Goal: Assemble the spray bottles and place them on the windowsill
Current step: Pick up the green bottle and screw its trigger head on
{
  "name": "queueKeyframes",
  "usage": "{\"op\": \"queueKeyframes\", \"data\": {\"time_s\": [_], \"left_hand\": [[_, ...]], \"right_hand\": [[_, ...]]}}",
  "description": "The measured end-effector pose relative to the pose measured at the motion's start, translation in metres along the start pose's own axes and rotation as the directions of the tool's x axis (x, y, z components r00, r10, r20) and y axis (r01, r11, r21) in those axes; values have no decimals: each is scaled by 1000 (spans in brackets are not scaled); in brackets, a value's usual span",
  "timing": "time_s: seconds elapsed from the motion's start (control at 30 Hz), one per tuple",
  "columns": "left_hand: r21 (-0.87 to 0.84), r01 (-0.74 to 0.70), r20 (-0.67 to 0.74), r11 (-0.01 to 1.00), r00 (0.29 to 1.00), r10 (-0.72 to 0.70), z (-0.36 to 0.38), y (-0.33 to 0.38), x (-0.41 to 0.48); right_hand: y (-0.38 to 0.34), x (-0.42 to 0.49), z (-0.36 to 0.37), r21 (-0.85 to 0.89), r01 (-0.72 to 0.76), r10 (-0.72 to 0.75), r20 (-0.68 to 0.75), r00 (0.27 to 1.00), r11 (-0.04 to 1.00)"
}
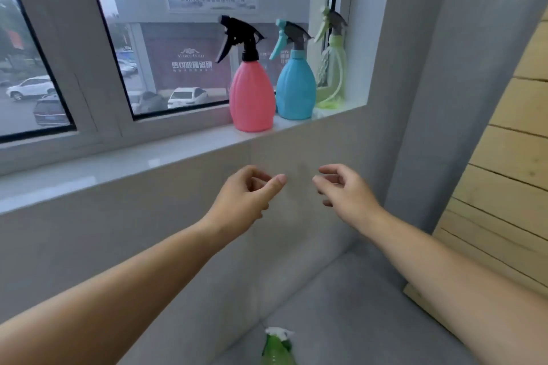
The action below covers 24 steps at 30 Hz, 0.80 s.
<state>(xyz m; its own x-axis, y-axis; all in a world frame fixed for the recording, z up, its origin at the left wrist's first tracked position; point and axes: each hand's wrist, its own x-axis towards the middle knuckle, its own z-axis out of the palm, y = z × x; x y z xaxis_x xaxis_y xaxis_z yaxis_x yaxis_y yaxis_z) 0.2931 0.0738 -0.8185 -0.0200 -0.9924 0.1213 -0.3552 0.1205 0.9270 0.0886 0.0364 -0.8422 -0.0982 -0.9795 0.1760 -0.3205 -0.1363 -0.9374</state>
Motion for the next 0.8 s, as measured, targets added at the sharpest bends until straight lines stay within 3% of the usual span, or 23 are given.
{"op": "queueKeyframes", "data": {"time_s": [0.1,0.3,0.53,0.63,0.8], "left_hand": [[76,229,174,971,955,-239,24,-61,-10],[290,578,298,763,703,-646,64,-195,-27],[410,711,319,572,476,-820,104,-304,-38],[427,749,315,506,402,-860,119,-335,-37],[421,780,322,464,350,-880,140,-371,-31]], "right_hand": [[58,-17,10,-14,-121,121,31,992,993],[200,-56,49,-198,-391,429,216,877,899],[309,-73,85,-401,-536,655,268,707,743],[334,-69,101,-415,-537,666,285,689,734],[372,-60,129,-368,-566,670,295,681,738]]}}
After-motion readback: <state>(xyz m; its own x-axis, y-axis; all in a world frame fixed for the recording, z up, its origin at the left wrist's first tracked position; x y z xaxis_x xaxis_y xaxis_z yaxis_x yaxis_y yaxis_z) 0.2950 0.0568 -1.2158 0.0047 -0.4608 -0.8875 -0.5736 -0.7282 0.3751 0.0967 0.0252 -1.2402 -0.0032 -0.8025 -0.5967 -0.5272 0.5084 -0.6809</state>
